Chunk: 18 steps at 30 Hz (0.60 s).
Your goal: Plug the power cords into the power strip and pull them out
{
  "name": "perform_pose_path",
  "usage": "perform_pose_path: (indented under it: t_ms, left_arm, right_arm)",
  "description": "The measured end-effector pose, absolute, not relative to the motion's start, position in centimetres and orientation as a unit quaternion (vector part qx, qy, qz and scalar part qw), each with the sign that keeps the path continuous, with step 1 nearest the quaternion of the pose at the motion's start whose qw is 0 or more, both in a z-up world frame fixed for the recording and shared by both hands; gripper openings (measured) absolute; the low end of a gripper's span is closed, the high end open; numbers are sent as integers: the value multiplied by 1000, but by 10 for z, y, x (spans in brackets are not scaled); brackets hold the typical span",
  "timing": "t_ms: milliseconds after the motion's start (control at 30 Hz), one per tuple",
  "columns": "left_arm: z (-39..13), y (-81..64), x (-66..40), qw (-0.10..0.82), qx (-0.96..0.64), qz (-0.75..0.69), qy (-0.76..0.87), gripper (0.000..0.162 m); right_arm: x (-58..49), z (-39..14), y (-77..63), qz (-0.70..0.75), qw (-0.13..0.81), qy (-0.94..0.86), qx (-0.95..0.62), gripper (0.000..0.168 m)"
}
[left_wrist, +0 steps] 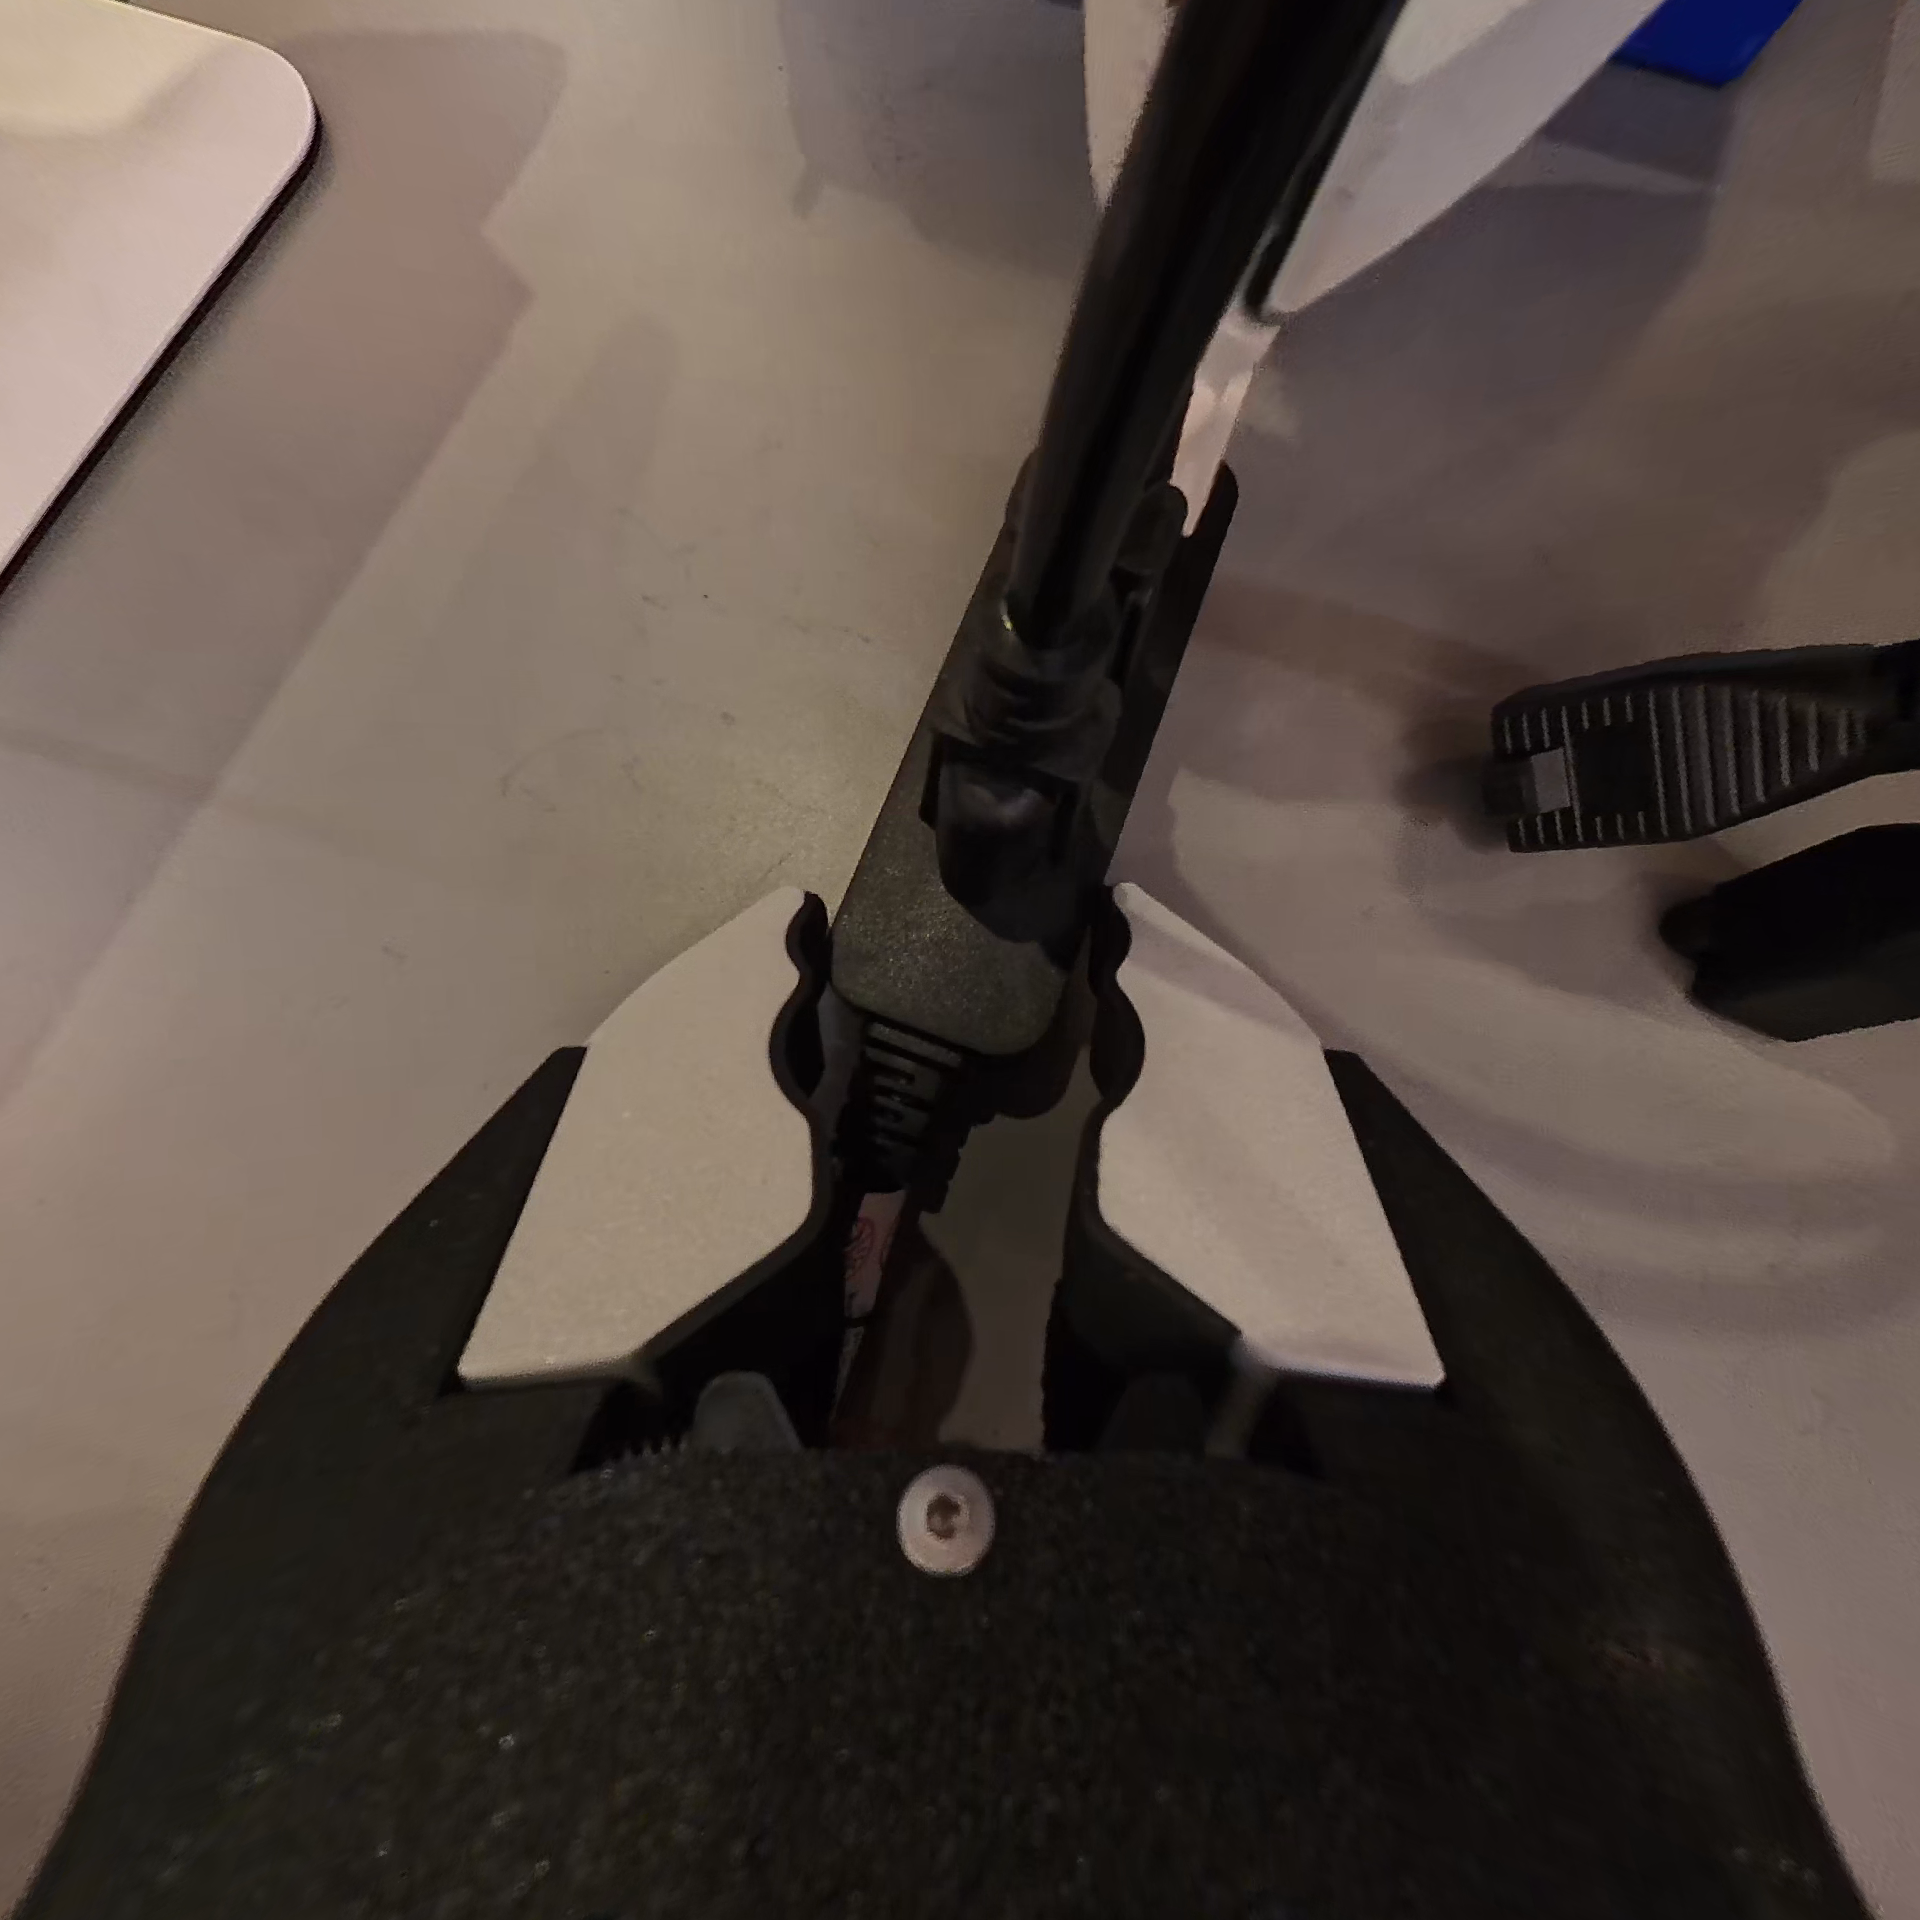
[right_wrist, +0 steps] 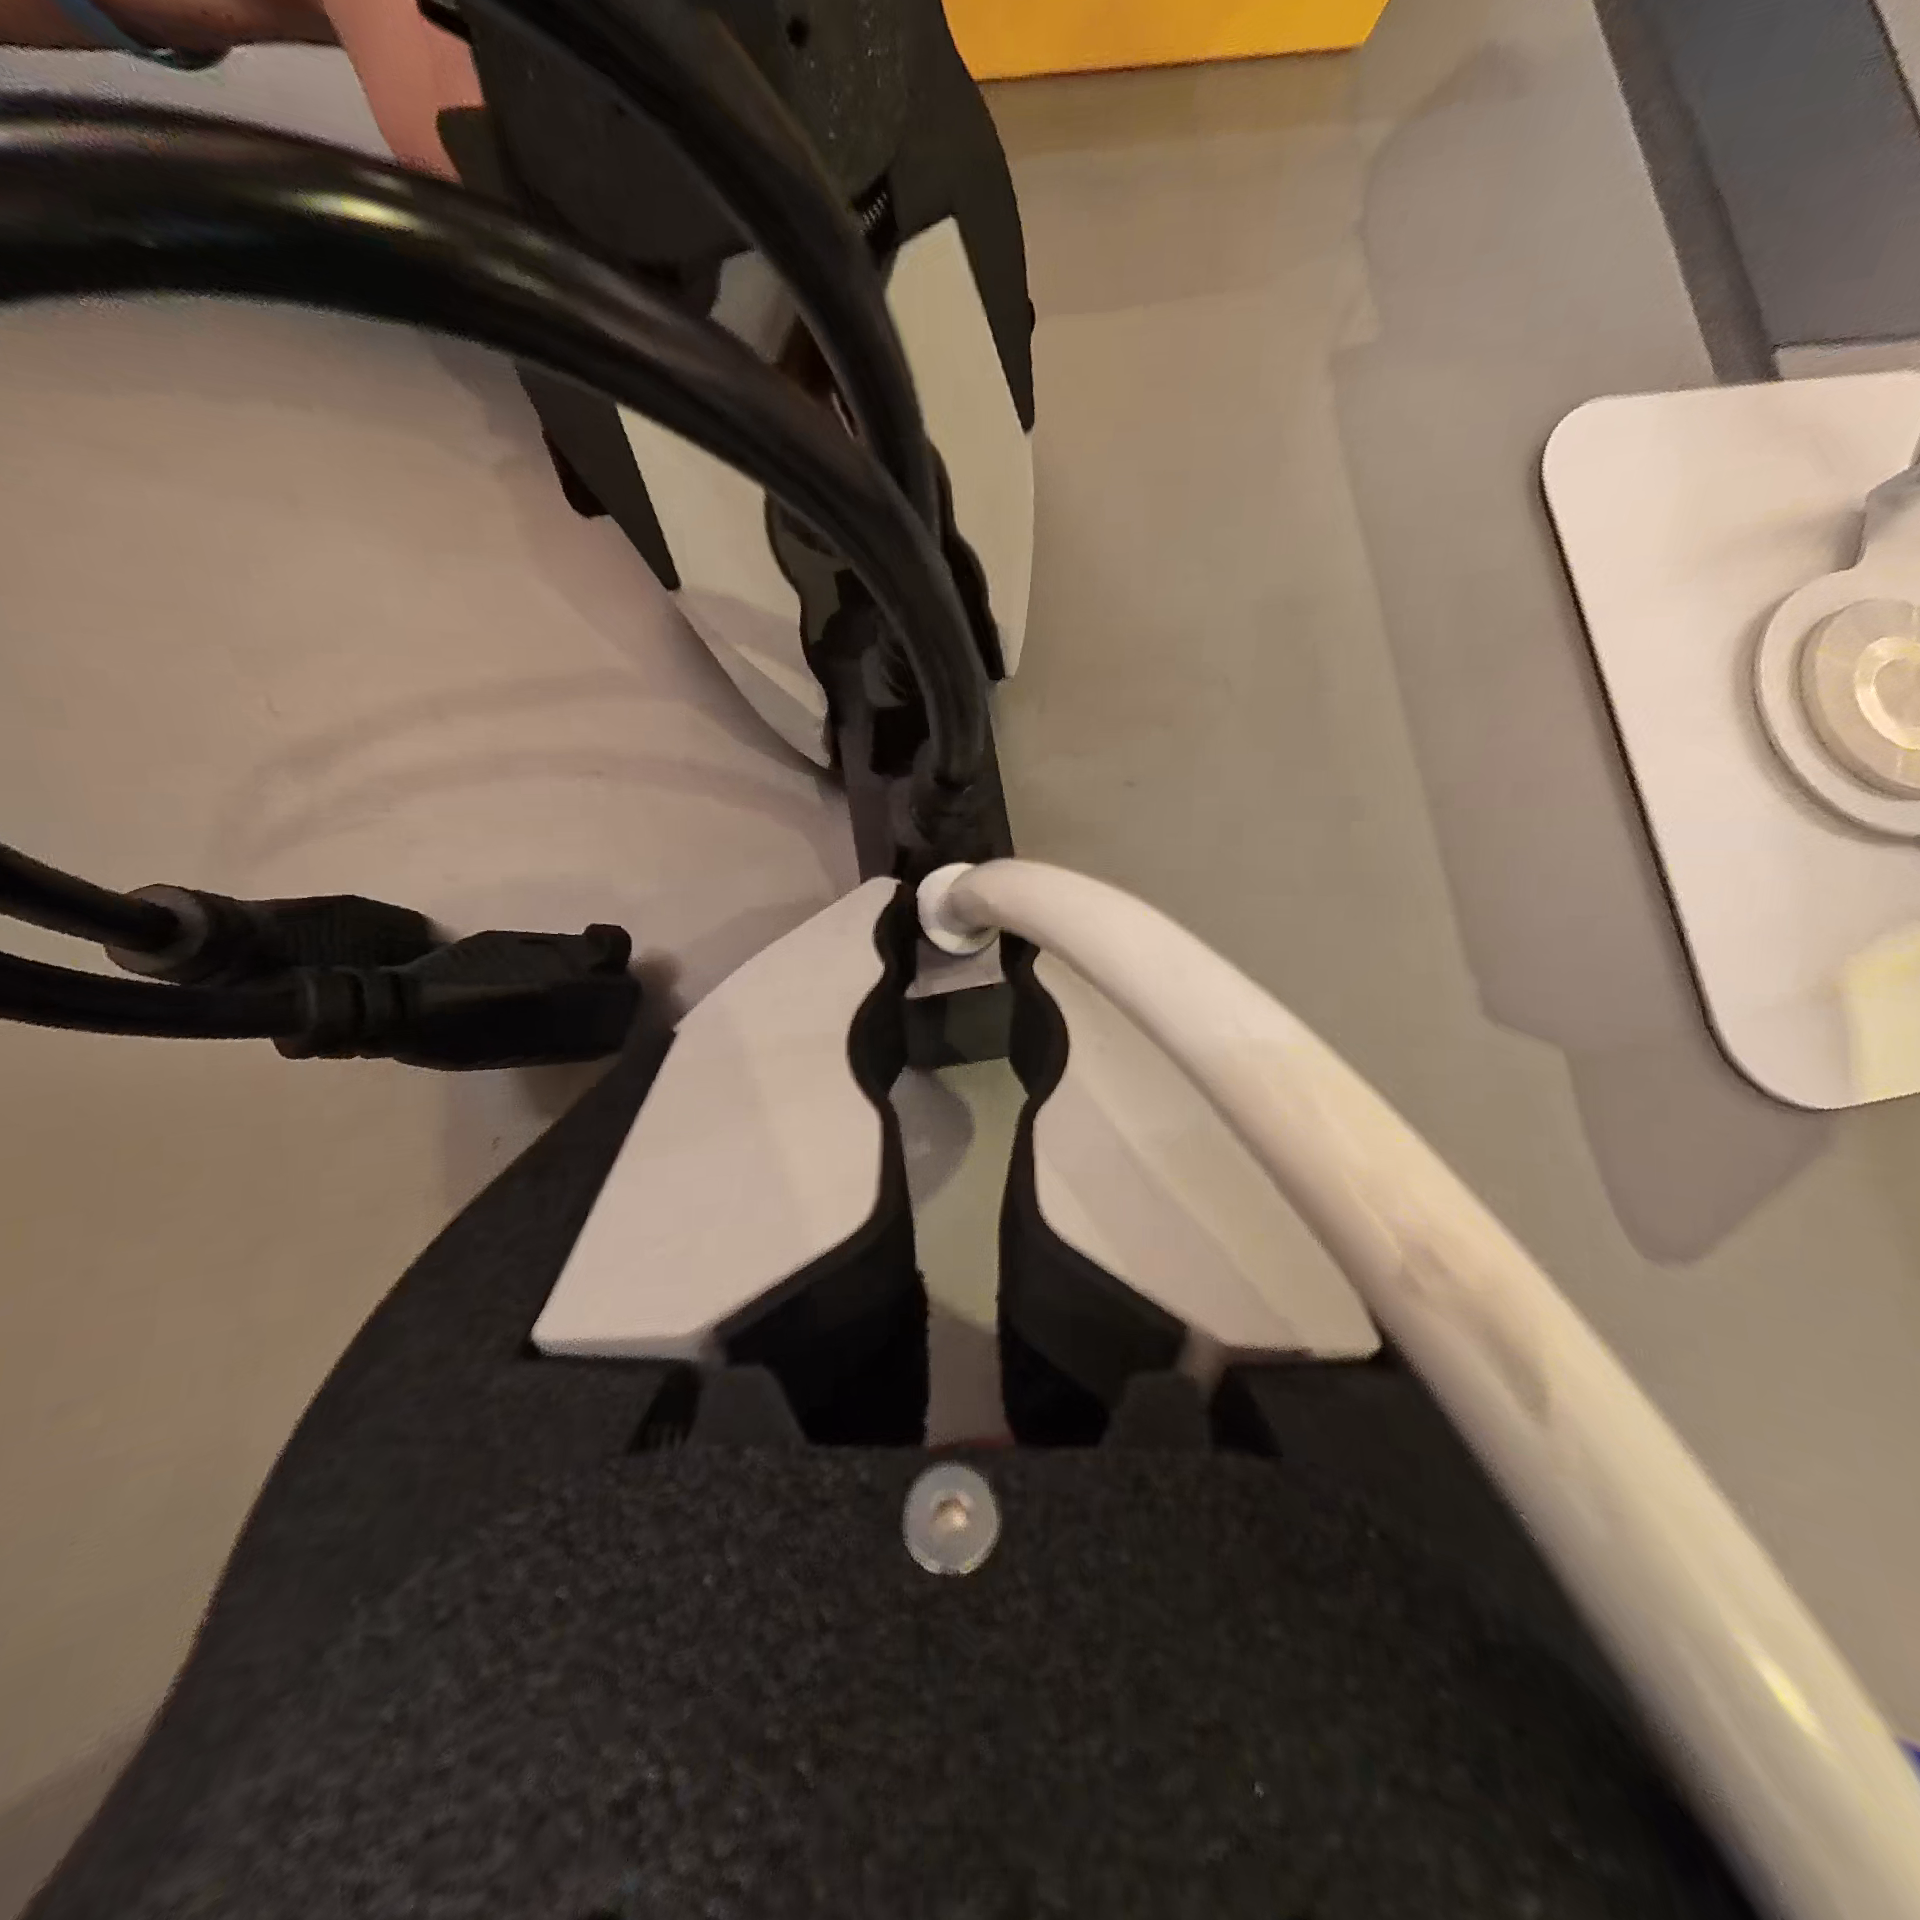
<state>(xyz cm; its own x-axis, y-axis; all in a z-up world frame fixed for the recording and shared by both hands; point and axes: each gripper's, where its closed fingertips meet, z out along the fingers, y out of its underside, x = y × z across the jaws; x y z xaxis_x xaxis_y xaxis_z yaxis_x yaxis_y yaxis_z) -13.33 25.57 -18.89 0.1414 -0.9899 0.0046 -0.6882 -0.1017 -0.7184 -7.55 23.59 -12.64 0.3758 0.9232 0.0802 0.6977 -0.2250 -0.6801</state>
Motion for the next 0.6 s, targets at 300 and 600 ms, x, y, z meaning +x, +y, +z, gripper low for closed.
perform_pose_path:
  t_ms: [300, 600]
  left_arm:
    - [-189, 254, -133, 290, -696, -260, 603, 49]
    - [-189, 254, -133, 288, -696, -262, 603, 49]
  right_arm:
    - [-74, -132, 238, 167, 260, -543, -781, 13]
    - [-74, -133, 237, 161, 252, -551, -779, 12]
